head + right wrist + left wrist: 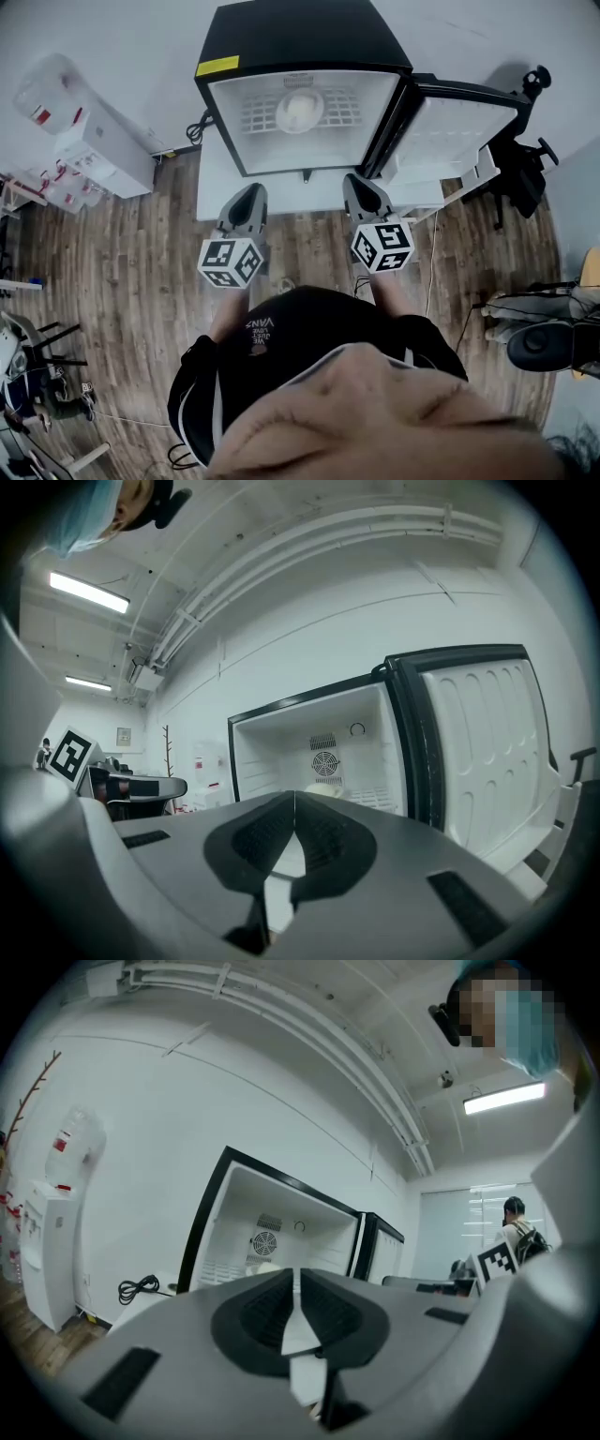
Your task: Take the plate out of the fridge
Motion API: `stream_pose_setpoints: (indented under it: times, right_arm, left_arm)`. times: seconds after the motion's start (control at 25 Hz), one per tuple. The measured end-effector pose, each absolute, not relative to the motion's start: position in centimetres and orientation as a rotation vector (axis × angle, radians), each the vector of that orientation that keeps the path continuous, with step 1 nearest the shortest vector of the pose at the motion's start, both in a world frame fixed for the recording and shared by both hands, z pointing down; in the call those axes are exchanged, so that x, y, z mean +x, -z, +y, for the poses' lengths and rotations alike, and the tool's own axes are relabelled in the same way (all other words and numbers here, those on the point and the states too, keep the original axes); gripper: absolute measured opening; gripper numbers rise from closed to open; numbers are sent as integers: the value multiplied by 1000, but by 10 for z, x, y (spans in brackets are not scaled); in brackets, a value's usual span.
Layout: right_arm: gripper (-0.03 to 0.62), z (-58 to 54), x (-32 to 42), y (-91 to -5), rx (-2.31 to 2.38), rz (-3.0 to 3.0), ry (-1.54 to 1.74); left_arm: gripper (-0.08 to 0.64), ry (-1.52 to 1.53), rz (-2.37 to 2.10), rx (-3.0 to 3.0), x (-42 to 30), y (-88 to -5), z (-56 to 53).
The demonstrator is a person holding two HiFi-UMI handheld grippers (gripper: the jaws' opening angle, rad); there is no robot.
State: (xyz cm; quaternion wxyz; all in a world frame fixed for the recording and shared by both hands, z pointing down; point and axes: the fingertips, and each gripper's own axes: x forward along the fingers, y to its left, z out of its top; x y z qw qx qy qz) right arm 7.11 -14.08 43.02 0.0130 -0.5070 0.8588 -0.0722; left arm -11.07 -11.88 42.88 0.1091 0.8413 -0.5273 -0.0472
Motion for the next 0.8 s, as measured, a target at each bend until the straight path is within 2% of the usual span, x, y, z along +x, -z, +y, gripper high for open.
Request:
stream_pose_setpoints:
  times: [0.8]
  right_arm:
    - [11, -217, 40, -444, -1723, 2611, 258]
  left_arm:
    - [18, 73, -1338, 2539, -126, -446, -209]
